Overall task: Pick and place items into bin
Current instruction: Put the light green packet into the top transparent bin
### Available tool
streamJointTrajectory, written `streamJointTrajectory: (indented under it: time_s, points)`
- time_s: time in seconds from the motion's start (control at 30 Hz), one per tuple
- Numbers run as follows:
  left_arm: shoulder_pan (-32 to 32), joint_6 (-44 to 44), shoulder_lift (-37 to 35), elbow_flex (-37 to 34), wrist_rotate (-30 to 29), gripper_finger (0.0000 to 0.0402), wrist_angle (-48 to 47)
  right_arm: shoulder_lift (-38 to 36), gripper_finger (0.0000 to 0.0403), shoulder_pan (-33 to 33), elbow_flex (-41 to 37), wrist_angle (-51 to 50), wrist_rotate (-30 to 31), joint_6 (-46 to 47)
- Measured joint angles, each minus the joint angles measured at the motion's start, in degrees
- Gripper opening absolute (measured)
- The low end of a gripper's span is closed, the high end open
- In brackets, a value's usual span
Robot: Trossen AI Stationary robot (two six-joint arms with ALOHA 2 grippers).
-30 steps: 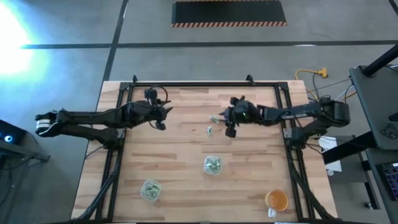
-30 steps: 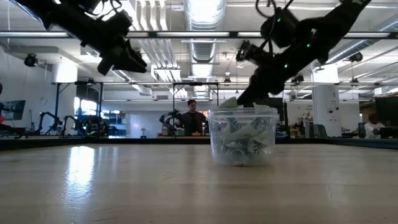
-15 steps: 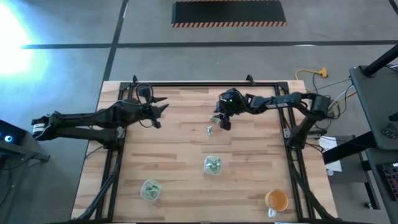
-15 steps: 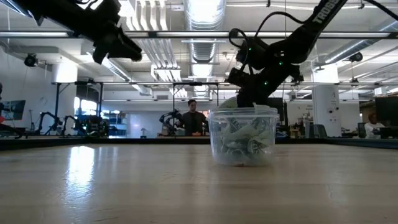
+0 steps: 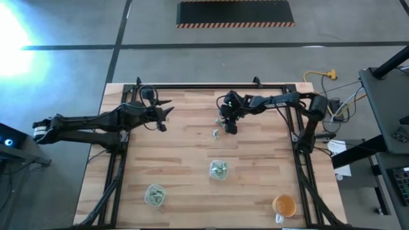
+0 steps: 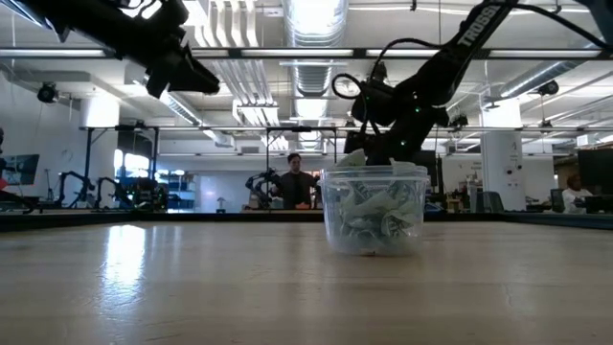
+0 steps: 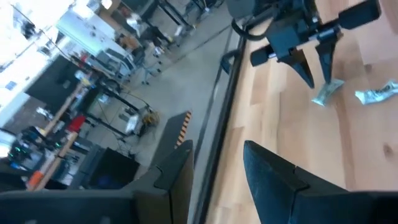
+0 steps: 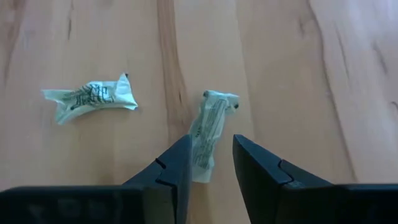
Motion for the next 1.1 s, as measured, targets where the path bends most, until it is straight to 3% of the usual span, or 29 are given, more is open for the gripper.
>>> streamJointTrajectory:
  time_s: [0.4, 0.7, 0.93, 1.1]
  points:
    - [0.0, -8.5, 6.07, -0.28, -0.04, 0.0125, 1.65, 0.55, 0.0102, 0.02, -3.23, 3.12, 0.05, 3.79]
    - [-0.07, -22.21, 12.96, -0.26, 0.0, 0.0125, 2.77, 0.48, 0.0016, 2.31, -4.02, 6.15, 3.14, 4.73]
    - [-0.33, -32.19, 15.49, -0.26, 0.61, 0.0125, 0.32, -0.66, 0.0009, 4.51, -4.42, 6.92, 3.26, 6.14]
    - [-1.83, -34.32, 15.66, -0.26, 0.88, 0.0125, -1.06, -3.62, 0.0009, 6.61, -4.8, 5.47, 3.29, 8.66]
